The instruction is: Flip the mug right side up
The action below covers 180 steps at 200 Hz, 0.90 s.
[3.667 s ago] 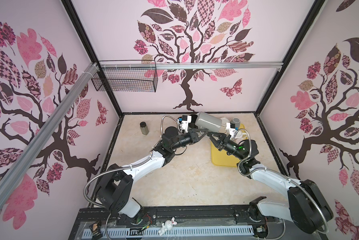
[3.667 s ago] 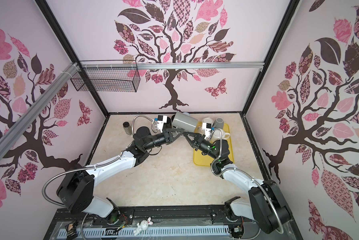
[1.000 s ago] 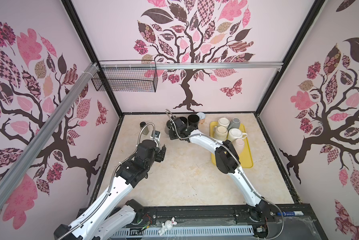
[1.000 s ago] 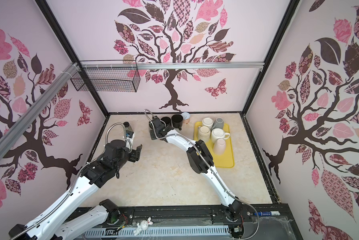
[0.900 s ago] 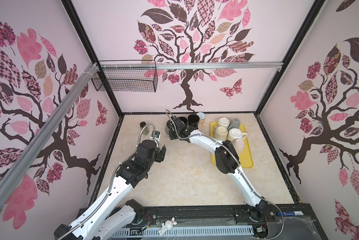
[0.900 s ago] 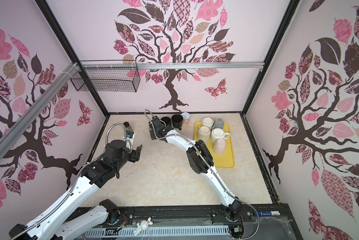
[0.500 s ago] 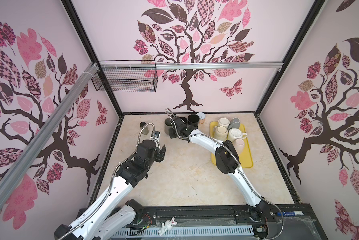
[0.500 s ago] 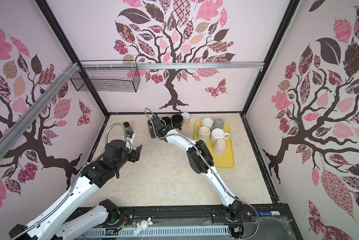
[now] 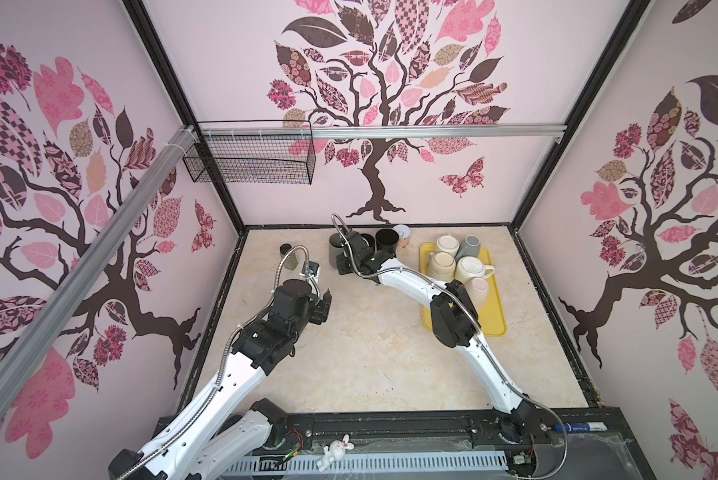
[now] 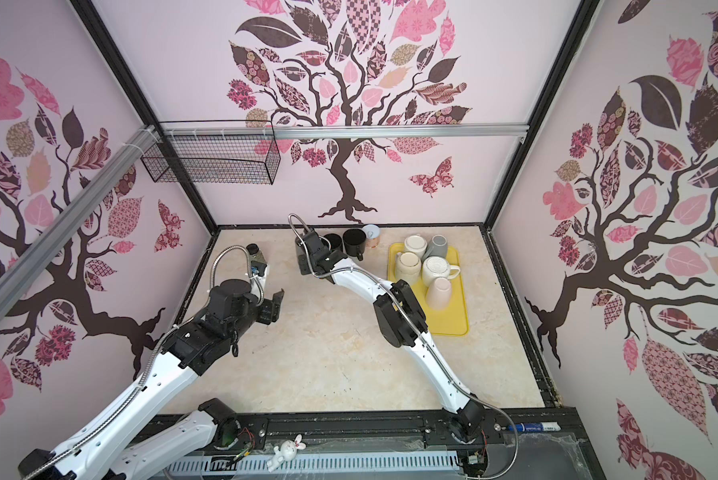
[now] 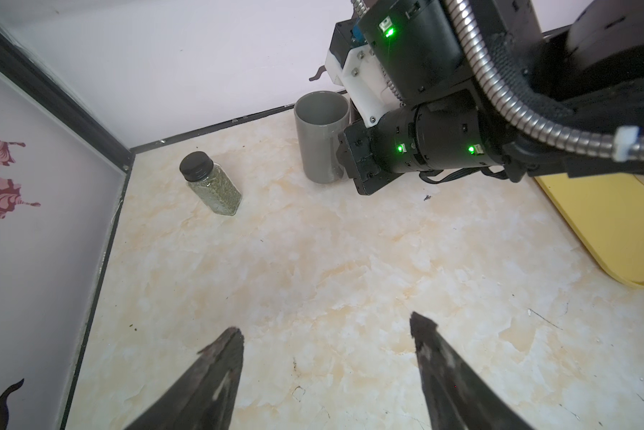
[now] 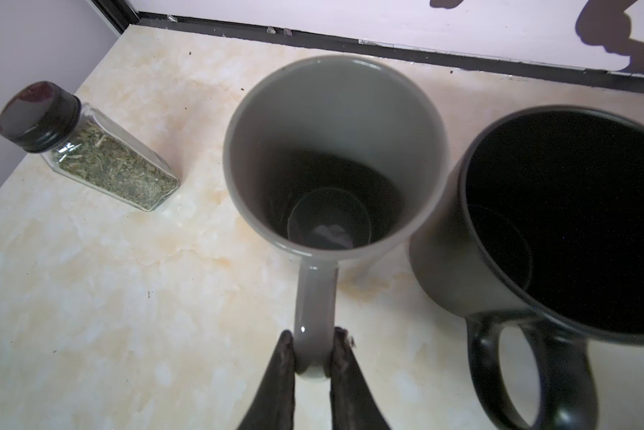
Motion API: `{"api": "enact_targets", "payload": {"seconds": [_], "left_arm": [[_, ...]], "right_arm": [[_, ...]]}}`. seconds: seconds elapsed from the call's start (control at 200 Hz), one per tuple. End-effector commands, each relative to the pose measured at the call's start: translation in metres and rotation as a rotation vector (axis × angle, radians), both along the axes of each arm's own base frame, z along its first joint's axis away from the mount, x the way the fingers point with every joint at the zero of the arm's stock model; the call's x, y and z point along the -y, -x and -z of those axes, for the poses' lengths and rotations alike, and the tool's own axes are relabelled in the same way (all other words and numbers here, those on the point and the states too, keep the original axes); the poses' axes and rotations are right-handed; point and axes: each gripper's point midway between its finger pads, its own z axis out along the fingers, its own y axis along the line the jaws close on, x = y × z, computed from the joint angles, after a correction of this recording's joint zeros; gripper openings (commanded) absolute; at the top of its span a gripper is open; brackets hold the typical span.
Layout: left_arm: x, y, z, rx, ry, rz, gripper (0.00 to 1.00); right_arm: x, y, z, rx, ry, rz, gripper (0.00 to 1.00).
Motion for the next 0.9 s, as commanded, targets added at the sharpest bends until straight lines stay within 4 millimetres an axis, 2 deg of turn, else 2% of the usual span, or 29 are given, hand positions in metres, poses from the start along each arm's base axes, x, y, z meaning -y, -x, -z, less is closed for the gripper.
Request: {"api": "enact_targets", "payload": {"seconds": [0.0,0.255,0.67,0.83,0.895], "left_arm": [[0.001,-0.001,0.010,-0.012,0.018,-0.003,0.75],[0.001,-0.002,0.011,-0.019,0.031,-0.005,0.75],[0.001,-0.005,0.015,-0.033,0.044,-0.006,0.75],[0.000,-0.005,0.015,-0.036,0.048,-0.010,0.75],[0.000,-0.006,0.015,-0.036,0.052,-0.011,0.75]], "right_arm": [[-0.004,-0.008,-0.011,0.042,-0.015,0.013,0.16],[0.004,-0.011,-0.027,0.096,0.026,0.009,0.13],[0.014,-0.013,-0.031,0.145,0.120,0.021,0.07],[0.013,-0.008,-0.023,0.114,0.116,0.012,0.13],[0.011,-0.005,-0.016,0.095,0.112,0.007,0.20]]}}
